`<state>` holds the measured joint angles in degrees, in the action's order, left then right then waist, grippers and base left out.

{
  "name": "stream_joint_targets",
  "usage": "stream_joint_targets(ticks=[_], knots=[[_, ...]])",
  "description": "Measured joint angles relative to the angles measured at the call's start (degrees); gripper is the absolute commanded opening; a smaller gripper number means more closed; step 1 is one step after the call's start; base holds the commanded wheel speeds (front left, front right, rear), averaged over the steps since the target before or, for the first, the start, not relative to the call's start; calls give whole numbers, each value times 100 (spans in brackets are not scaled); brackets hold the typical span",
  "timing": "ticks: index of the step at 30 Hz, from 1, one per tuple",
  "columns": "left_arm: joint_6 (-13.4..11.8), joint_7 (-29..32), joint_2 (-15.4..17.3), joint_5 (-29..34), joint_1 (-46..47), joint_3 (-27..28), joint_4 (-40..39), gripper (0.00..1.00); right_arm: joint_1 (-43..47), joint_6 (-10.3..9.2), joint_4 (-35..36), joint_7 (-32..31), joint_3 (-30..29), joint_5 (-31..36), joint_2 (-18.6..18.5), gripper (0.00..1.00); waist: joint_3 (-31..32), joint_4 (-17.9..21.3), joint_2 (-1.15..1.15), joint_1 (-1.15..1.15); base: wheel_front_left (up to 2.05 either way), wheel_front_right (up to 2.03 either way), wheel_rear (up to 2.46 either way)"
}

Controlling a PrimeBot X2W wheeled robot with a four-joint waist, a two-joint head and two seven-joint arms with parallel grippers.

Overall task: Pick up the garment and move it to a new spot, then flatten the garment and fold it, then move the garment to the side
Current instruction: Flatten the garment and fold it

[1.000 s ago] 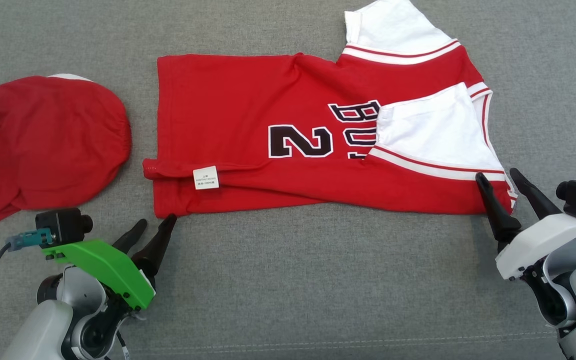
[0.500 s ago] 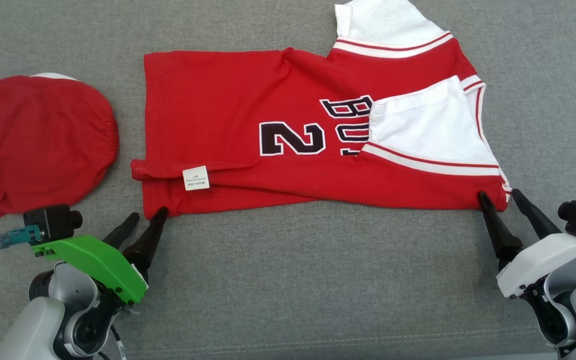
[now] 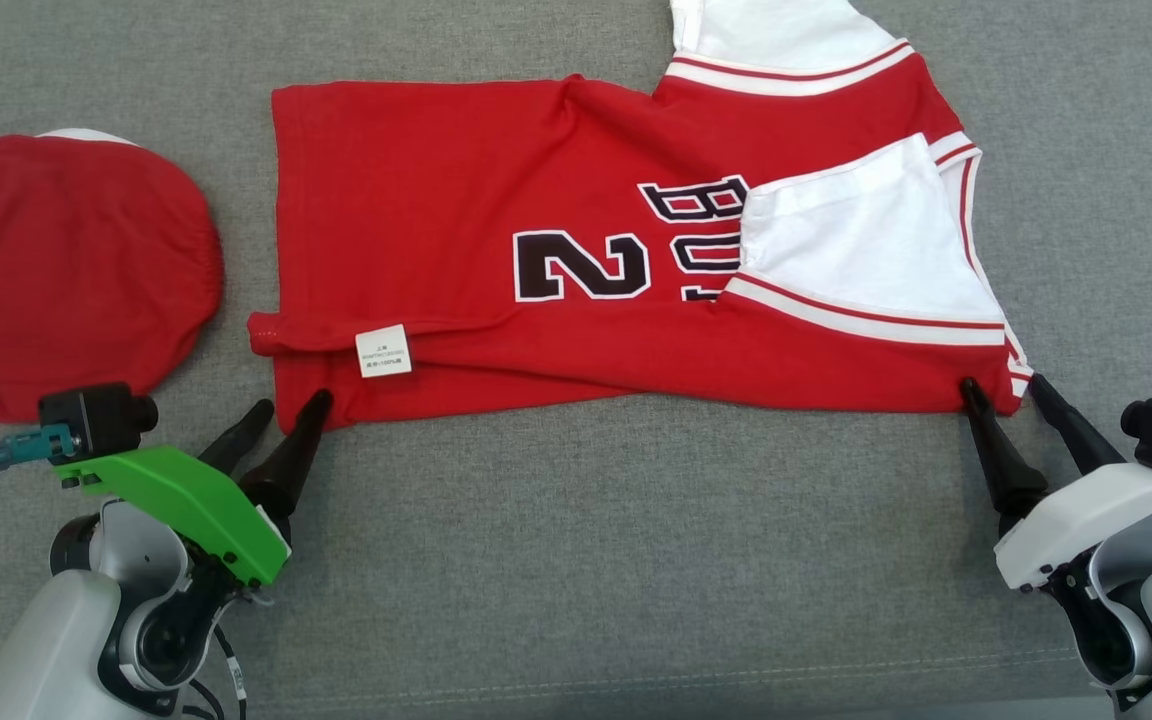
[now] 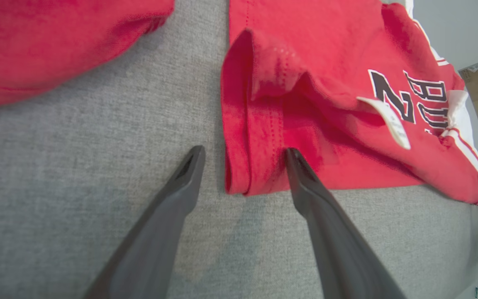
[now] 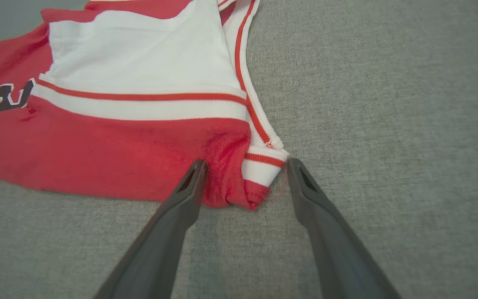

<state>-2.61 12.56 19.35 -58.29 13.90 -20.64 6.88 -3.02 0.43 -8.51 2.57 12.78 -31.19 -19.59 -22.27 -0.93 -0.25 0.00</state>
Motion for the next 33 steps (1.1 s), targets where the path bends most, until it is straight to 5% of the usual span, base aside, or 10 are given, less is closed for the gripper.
stream_joint_targets(ticks=[11, 12, 13, 14, 15, 16, 17, 18, 22, 33], knots=[[23, 202, 5, -1, 87, -176, 32, 100, -192, 66, -114, -67, 71, -8, -1, 99, -2, -45, 0, 0, 0, 0, 0], [43, 202, -4, -4, 92, -175, 37, 100, -232, 85, -129, -79, 92, -8, -2, 93, 3, -46, 0, 0, 0, 0, 0], [59, 208, -22, -35, 100, -178, 46, 100, -271, 108, -131, -122, 116, -9, -1, 69, 7, -46, 0, 0, 0, 0, 0], [60, 224, -45, -99, 112, -181, 59, 85, -309, 137, -136, -156, 152, -18, 0, 50, 12, -45, 0, 0, 0, 0, 0], [64, 255, -64, -145, 132, -182, 79, 37, -353, 159, -147, -191, 183, -27, 2, 40, 18, -45, 0, 0, 0, 0, 0], [70, 264, -87, -165, 150, -188, 99, 16, -386, 179, -148, -225, 210, -52, 5, 33, 24, -46, 0, 0, 0, 0, 0], [112, 289, -115, -182, 164, -189, 111, 0, -405, 209, -154, -270, 229, -68, 4, 15, 29, -46, 0, 0, 0, 0, 0], [116, 308, -159, -236, 172, -183, 130, 0, -425, 219, -158, -312, 242, -75, 5, 0, 34, -46, 0, 0, 0, 0, 0], [182, 396, -204, -304, 176, -194, 186, 0, -538, 324, -188, -491, 266, -274, 19, 0, 97, -37, 0, 0, 0, 0, 0], [464, 888, 343, -550, 254, -144, -383, 0, -771, 410, -176, -956, 107, -374, -421, 0, 374, 42, 0, 0, 0, 0, 0]])
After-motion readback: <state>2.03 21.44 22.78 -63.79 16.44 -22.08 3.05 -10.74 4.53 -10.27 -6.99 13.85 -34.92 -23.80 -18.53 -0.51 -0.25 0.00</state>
